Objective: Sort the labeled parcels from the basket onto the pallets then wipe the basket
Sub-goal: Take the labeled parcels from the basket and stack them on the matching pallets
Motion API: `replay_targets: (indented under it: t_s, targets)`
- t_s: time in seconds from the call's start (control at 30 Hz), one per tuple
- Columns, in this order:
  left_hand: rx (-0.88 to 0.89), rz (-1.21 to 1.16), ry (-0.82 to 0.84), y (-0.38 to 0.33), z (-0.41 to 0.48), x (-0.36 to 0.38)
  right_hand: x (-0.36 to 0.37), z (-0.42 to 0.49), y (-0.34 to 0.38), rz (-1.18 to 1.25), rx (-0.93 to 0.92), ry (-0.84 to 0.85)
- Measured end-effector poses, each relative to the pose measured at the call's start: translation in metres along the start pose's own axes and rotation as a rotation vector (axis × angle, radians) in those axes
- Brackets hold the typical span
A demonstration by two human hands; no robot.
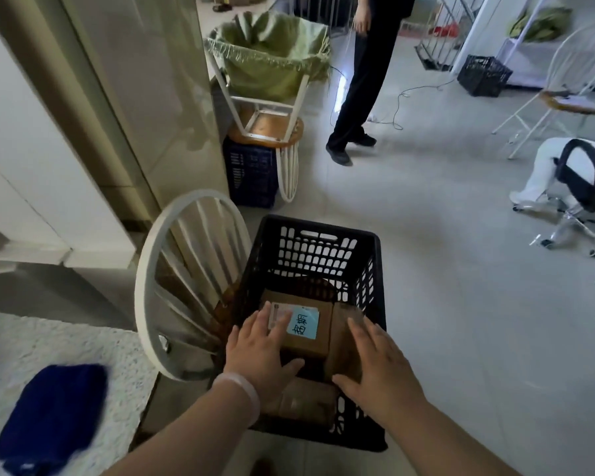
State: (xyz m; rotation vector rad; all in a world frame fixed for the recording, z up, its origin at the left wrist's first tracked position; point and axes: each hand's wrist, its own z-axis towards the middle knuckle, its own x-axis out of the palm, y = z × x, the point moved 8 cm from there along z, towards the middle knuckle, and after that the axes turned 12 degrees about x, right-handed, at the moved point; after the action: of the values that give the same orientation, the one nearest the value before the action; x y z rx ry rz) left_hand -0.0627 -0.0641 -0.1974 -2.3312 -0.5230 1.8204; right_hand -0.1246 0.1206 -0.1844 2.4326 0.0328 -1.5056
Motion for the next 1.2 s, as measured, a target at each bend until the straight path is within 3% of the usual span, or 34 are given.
replay_targets:
  t_s: [0.27,0.53,0.73,0.87,1.03,1.2]
  targets:
    - [0.056,-0.089,0.185,-0.023,0.065,0.062,0.037,0.074,-0.021,0.228,0.187,0.185]
    - [0.118,-0.203,0.318,-0.055,0.126,0.108,0.068,0.133,-0.039,0.542,0.396,0.267]
    - [0.188,-0.288,0.452,-0.058,0.162,0.163,0.085,0.152,-0.041,0.558,0.432,0.283]
    - [0.008,-0.592,0.316,-0.053,0.164,0.166,0.087,0.157,-0.046,0.668,0.495,0.265]
    - [-0.128,-0.706,0.244,-0.038,0.147,0.165,0.099,0.148,-0.052,0.948,0.694,0.424]
    - [-0.111,-0.691,0.265,-0.034,0.137,0.167,0.116,0.141,-0.061,1.076,0.888,0.455]
